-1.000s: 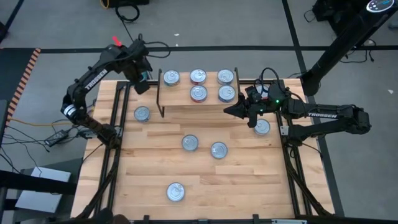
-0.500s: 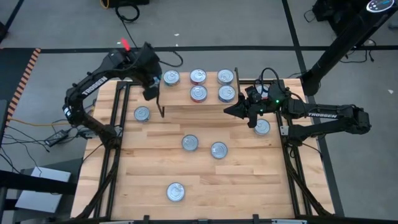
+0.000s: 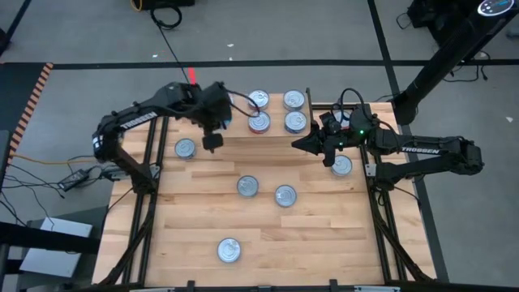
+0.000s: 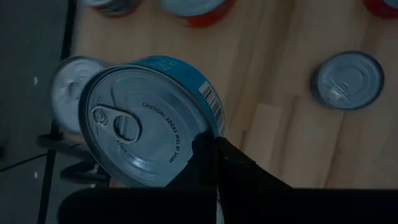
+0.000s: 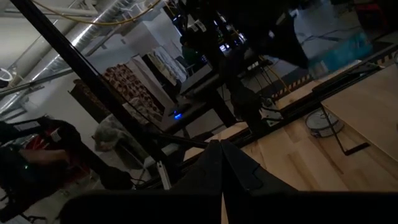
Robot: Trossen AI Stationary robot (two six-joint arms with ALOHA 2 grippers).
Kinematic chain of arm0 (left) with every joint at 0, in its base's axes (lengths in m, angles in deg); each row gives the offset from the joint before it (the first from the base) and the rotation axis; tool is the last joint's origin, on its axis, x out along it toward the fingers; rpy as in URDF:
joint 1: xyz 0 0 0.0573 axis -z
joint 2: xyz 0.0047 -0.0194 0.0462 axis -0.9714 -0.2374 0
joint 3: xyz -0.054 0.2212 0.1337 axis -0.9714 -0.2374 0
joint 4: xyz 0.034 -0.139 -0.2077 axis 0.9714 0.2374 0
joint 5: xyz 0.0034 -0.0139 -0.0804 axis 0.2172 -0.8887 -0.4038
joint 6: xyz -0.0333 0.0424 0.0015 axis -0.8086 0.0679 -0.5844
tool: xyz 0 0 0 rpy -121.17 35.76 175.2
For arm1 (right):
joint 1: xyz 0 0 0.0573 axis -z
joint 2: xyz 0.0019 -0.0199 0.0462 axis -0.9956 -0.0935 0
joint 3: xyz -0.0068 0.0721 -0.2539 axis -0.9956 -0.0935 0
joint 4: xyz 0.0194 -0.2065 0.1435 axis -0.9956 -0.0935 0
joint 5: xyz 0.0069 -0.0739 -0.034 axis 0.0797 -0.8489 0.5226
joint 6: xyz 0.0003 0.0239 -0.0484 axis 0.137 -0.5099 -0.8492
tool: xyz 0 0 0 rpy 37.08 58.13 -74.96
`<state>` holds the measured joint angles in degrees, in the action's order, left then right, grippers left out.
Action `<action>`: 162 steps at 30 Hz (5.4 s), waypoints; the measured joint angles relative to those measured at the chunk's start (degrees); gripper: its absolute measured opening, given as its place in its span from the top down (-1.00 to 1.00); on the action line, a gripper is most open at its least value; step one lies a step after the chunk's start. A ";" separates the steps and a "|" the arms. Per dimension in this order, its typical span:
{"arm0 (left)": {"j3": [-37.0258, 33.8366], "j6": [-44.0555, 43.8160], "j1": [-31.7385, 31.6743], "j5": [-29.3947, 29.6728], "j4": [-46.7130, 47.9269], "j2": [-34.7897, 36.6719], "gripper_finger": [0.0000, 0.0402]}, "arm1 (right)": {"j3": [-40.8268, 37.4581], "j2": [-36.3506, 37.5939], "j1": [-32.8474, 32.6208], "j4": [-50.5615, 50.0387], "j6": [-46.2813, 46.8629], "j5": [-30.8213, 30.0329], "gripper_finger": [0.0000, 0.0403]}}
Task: Stack canned seafood by type on shelf
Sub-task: Put the top left yellow and blue tuna can on the shelf aligned with the other yellow and blue tuna can
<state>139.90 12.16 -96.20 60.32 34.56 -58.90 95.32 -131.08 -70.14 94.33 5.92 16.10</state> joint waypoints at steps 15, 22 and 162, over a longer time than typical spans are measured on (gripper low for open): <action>0.00 5.81 0.82 1.88 1.50 -9.55 1.00 | 0.00 0.00 -0.04 -0.02 0.00 -0.04 0.98; -0.02 6.82 0.60 4.20 2.45 -12.42 1.00 | 0.00 0.00 -0.08 -0.02 0.01 -0.04 0.98; -1.84 2.91 -11.17 -5.05 -10.82 -11.79 1.00 | 0.00 0.02 -0.49 -0.02 -1.97 -0.46 0.98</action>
<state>138.06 15.07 -107.38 55.27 23.74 -70.68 95.32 -131.05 -70.63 94.30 3.95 15.64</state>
